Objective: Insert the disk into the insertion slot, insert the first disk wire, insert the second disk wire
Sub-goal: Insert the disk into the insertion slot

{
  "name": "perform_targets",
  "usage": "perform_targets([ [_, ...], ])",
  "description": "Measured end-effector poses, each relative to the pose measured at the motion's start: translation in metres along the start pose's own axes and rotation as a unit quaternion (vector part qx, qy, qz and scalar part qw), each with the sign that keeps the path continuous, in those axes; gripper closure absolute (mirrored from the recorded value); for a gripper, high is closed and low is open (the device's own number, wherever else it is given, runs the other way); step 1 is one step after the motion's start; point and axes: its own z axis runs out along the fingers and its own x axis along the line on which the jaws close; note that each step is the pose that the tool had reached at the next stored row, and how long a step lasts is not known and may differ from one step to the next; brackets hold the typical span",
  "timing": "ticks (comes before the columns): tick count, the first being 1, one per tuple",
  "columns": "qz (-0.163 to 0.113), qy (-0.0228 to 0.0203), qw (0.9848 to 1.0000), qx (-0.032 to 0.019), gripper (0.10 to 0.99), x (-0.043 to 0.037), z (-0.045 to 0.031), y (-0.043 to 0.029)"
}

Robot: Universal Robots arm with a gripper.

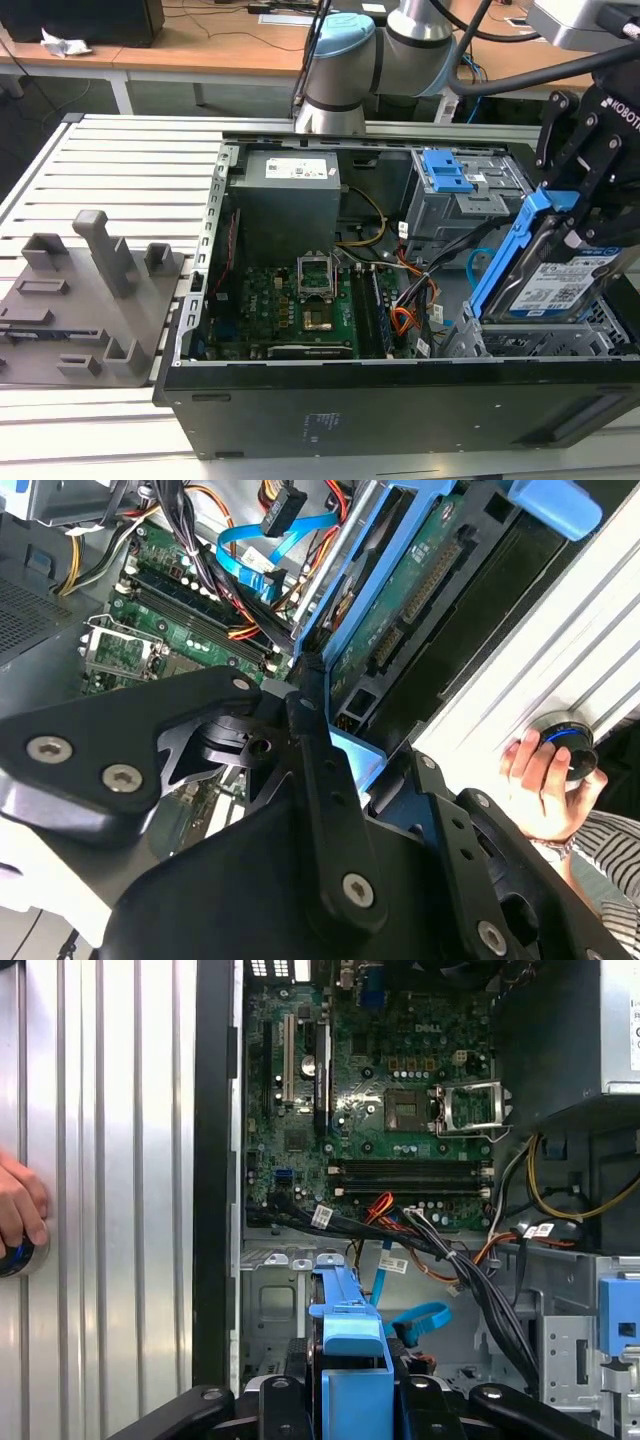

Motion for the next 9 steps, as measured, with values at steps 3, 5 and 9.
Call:
perform_targets([
  [3, 0.0, -0.0001, 1.0, 0.0, 0.722, 0.0, 0.0011, 0.0],
  [5, 0.0, 0.0, 1.0, 0.0, 0.722, 0.0, 0.0019, -0.0001],
  [9, 0.0, 0.0, 1.0, 0.0, 0.722, 0.0, 0.0041, -0.0002],
])
